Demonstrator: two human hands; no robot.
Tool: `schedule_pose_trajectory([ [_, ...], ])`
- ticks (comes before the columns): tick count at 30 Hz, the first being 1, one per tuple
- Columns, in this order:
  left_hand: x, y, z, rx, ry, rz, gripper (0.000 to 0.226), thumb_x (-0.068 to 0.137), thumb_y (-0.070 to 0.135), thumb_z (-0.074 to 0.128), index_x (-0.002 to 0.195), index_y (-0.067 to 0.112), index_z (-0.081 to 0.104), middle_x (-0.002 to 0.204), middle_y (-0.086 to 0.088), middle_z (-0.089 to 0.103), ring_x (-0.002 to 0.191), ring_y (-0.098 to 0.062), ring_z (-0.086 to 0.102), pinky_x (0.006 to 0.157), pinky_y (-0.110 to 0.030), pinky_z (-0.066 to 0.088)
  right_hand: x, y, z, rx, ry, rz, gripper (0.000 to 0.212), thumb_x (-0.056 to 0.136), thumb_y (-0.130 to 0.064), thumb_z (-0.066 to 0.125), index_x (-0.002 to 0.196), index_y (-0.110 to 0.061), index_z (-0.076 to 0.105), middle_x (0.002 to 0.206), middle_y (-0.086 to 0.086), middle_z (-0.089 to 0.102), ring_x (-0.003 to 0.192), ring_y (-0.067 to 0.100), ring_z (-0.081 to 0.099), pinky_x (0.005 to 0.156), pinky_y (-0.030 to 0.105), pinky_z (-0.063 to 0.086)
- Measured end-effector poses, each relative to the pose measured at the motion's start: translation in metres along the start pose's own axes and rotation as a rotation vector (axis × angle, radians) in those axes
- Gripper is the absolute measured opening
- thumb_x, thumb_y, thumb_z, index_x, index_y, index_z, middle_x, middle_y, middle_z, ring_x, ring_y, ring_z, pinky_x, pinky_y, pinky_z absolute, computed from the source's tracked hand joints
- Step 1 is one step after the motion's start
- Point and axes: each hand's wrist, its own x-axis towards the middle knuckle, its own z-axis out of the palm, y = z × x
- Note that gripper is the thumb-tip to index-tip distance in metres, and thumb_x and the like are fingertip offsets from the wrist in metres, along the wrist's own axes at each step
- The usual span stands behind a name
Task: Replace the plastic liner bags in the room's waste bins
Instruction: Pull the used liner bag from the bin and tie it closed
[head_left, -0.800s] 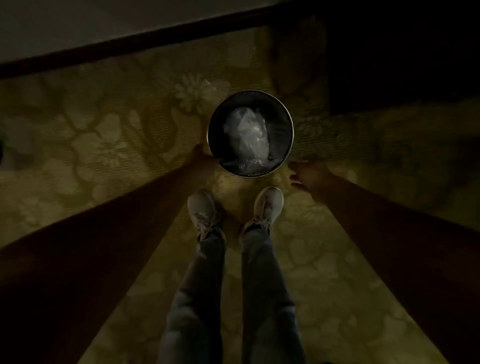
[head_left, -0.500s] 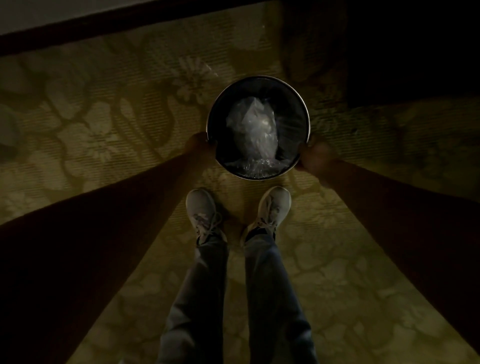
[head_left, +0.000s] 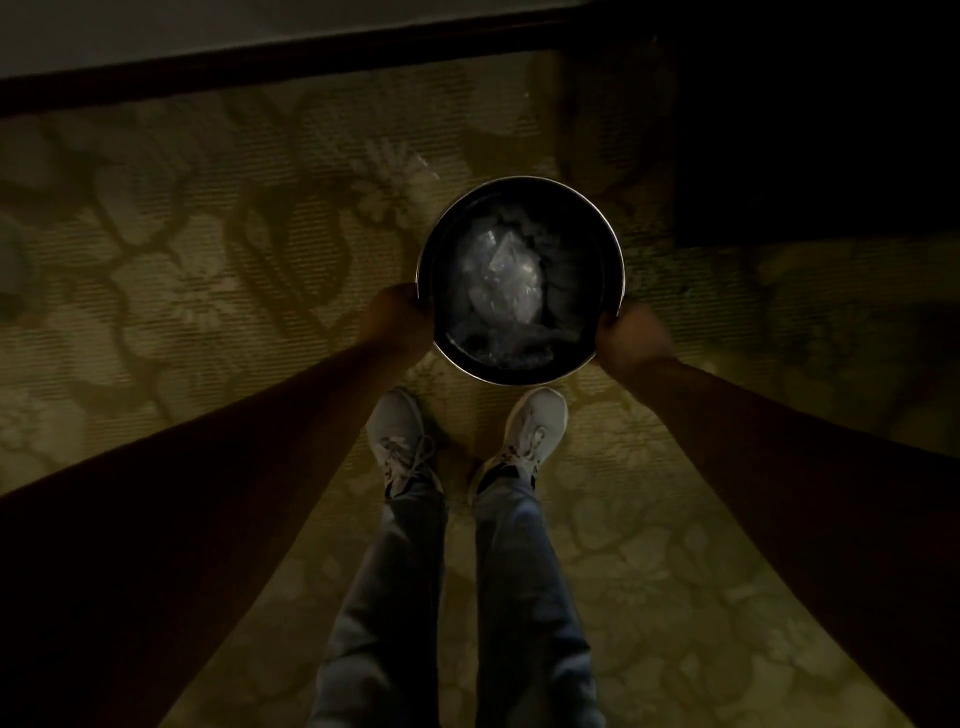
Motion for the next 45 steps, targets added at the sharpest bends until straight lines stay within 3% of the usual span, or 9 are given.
schedule_pose_trajectory([
  [10, -0.082, 0.033, -0.053, -0.009, 0.010, 0.068, 0.031, 0.099, 0.022, 0.047, 0.068, 0.022, 0.055, 0.068, 0.003, 0.058, 0.059, -0.011, 0.053, 0.050, -0.023, 0.034, -0.076, -0.017, -0.061, 0.052, -0.014, -0.045, 0.022, 0.092, -0.019, 0.056, 0.094, -0.002, 0.069, 0.092, 0.022, 0.072, 0.087, 0.040, 0.071, 0.080, 0.052, 0.059],
  [19, -0.158, 0.036, -0.114, -0.188, 0.084, 0.088, 0.019, 0.092, 0.018, 0.054, 0.082, 0.010, 0.069, 0.078, -0.012, 0.070, 0.075, -0.031, 0.068, 0.068, -0.039, 0.057, -0.175, -0.061, -0.114, -0.018, 0.021, -0.091, 0.020, 0.095, -0.016, 0.054, 0.093, -0.001, 0.067, 0.092, 0.020, 0.071, 0.088, 0.036, 0.069, 0.082, 0.050, 0.058],
  [24, -0.181, 0.016, -0.162, -0.202, 0.125, 0.099, 0.021, 0.098, 0.018, 0.053, 0.081, 0.012, 0.063, 0.066, -0.001, 0.055, 0.059, -0.017, 0.051, 0.052, -0.025, 0.034, -0.211, -0.106, -0.118, -0.061, 0.024, -0.136, 0.019, 0.098, -0.014, 0.051, 0.089, -0.001, 0.063, 0.093, 0.022, 0.068, 0.088, 0.037, 0.066, 0.075, 0.040, 0.053],
  [27, -0.181, -0.013, -0.192, -0.205, 0.172, 0.069, 0.022, 0.098, 0.023, 0.052, 0.098, 0.009, 0.069, 0.080, -0.006, 0.067, 0.065, -0.018, 0.058, 0.057, -0.027, 0.040, -0.217, -0.144, -0.099, -0.105, -0.002, -0.189, 0.022, 0.101, -0.014, 0.049, 0.101, 0.000, 0.066, 0.100, 0.022, 0.068, 0.096, 0.037, 0.066, 0.073, 0.034, 0.047],
  [30, -0.176, -0.049, -0.219, -0.179, 0.216, 0.015, 0.022, 0.099, 0.023, 0.050, 0.095, 0.008, 0.065, 0.085, -0.010, 0.066, 0.075, -0.025, 0.062, 0.064, -0.033, 0.046, -0.213, -0.181, -0.064, -0.136, -0.052, -0.261, 0.026, 0.102, -0.014, 0.045, 0.112, 0.001, 0.064, 0.107, 0.022, 0.067, 0.103, 0.037, 0.064, 0.081, 0.036, 0.049],
  [32, -0.168, -0.079, -0.231, -0.222, 0.242, -0.011, 0.022, 0.097, 0.021, 0.048, 0.093, 0.006, 0.065, 0.090, -0.015, 0.069, 0.085, -0.034, 0.066, 0.075, -0.041, 0.052, -0.209, -0.200, -0.036, -0.180, -0.111, -0.302, 0.027, 0.102, -0.016, 0.045, 0.106, 0.000, 0.066, 0.102, 0.020, 0.068, 0.099, 0.035, 0.064, 0.077, 0.033, 0.047],
  [35, -0.147, -0.124, -0.237, -0.300, 0.259, -0.105, 0.026, 0.098, 0.017, 0.045, 0.106, 0.008, 0.068, 0.097, -0.012, 0.070, 0.086, -0.028, 0.066, 0.073, -0.036, 0.049, -0.195, -0.222, 0.010, -0.208, -0.179, -0.311, 0.022, 0.099, -0.017, 0.049, 0.090, -0.003, 0.063, 0.092, 0.017, 0.068, 0.093, 0.034, 0.066, 0.070, 0.031, 0.045],
  [40, -0.086, -0.189, -0.213, -0.398, 0.277, -0.182, 0.024, 0.100, 0.022, 0.048, 0.100, 0.009, 0.068, 0.088, -0.008, 0.068, 0.079, -0.023, 0.063, 0.064, -0.029, 0.046, -0.146, -0.231, 0.092, -0.259, -0.207, -0.316, 0.025, 0.100, -0.021, 0.050, 0.111, -0.002, 0.062, 0.108, 0.018, 0.068, 0.102, 0.034, 0.066, 0.081, 0.034, 0.050],
  [45, -0.005, -0.242, -0.165, -0.562, 0.260, -0.255, 0.022, 0.097, 0.028, 0.055, 0.107, 0.014, 0.069, 0.099, -0.008, 0.072, 0.093, -0.025, 0.071, 0.087, -0.045, 0.059, -0.075, -0.219, 0.169, -0.366, -0.217, -0.328, 0.033, 0.102, -0.017, 0.044, 0.122, 0.004, 0.060, 0.123, 0.022, 0.062, 0.115, 0.039, 0.059, 0.092, 0.039, 0.048],
])
